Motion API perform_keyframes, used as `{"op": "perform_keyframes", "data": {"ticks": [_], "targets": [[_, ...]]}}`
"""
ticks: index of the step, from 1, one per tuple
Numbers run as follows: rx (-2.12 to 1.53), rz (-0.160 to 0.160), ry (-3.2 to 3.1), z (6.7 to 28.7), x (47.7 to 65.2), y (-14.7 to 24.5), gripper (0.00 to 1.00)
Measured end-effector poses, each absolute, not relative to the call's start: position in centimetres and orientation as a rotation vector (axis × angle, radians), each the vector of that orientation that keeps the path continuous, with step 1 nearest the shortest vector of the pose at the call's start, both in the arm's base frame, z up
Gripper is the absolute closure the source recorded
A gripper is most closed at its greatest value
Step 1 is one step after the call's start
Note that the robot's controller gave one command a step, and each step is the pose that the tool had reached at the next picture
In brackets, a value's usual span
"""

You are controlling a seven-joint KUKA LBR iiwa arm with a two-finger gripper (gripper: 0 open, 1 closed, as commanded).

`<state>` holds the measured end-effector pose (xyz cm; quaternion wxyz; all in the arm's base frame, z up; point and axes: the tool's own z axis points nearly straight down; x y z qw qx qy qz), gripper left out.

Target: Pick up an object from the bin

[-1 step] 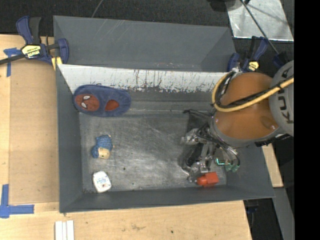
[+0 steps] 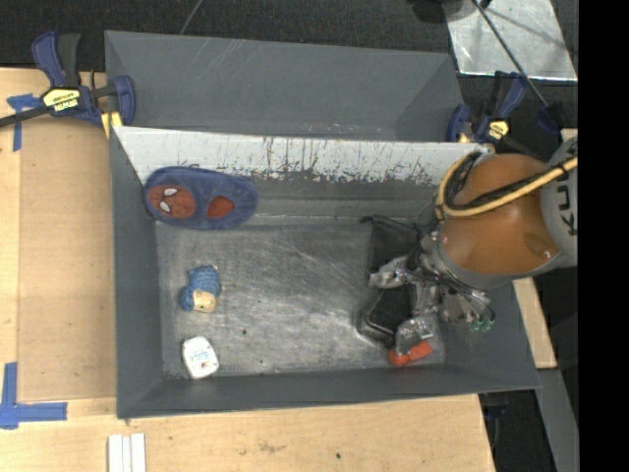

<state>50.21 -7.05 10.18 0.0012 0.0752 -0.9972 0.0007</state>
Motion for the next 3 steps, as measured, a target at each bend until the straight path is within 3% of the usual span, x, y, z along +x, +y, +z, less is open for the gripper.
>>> {"op": "perform_keyframes", "data": {"ticks": [1,2,3], "targets": [[0.241,0.000,-3.132,10.3,50.3,-6.9,1.00],[0.283,0.003,-3.139,23.6,48.7,-4.5,1.00],[0.450,0.000,-3.113,18.3,55.4,-4.6,1.00]]}}
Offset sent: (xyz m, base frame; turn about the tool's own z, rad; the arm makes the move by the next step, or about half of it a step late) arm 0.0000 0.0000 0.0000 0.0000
